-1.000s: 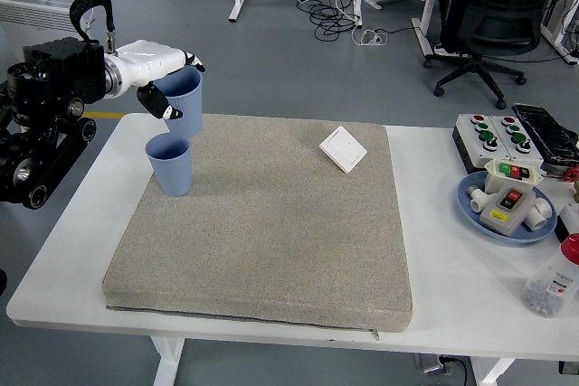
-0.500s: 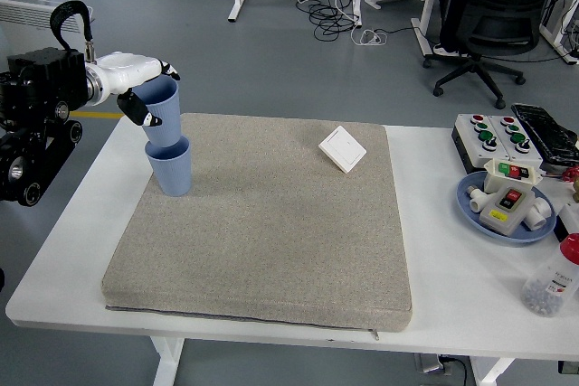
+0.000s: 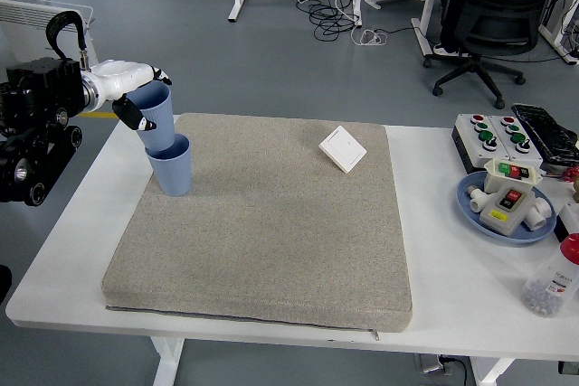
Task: Push cup pick cup insert cup
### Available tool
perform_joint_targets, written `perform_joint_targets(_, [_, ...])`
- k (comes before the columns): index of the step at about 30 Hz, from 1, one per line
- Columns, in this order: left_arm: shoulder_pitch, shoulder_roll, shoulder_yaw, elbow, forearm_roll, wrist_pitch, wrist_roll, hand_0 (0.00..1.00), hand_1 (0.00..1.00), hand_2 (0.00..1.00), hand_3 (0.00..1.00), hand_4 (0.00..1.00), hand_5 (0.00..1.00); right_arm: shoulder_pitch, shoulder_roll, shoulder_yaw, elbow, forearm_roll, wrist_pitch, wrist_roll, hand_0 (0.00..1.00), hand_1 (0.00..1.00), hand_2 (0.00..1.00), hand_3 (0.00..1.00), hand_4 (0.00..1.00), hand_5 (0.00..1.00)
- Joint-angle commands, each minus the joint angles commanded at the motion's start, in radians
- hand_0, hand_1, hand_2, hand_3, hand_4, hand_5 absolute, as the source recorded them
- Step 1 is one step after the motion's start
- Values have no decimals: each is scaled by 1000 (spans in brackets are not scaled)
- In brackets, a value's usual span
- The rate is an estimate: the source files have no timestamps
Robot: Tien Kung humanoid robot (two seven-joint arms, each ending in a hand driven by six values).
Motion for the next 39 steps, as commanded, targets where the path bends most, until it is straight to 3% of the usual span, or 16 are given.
perform_joint_targets(16, [2,-16,15,27,0,19,-15,545,387,387,448,411,2,1,1,-2,0,-2,0,0,774,679,675,567,128,469])
perform_joint_targets(17, [3,-16,17,27,0,19,-15,455,448,433,482,547,2,1,1,-1,0,-3,1,0,774,679,675,567,128,469])
perform_joint_targets(22, [4,-19,19,28,0,15,-12,455,448,433,482,547,2,2,1,-2,0,-3,1,0,774,679,675,567,128,469])
perform_joint_targets(23, [4,-20,18,29,0,14,-12,370,538,556,706,809,232,2,1,-4,0,-1,1,0,774,678,674,566,127,468])
perform_joint_targets(28, [7,-23,8,33,0,7,-15,370,538,556,706,809,232,0,1,-6,0,1,1,0,774,678,674,566,127,468])
perform_joint_targets(29, [7,-24,8,33,0,7,-17,593,713,830,887,946,421,0,1,-7,0,2,1,0,774,678,675,566,127,468])
perform_joint_targets(34, [12,-29,9,41,0,27,-23,593,713,830,887,946,421,-3,1,-9,0,3,1,0,774,678,675,566,127,468])
perform_joint_targets(35, [13,-30,9,42,0,29,-24,731,822,965,963,992,461,-3,1,-9,0,3,1,0,774,679,674,566,127,468])
perform_joint_targets(39, [17,-34,6,47,0,45,-32,731,822,965,963,992,461,-5,0,-11,0,7,1,0,774,679,674,566,127,468])
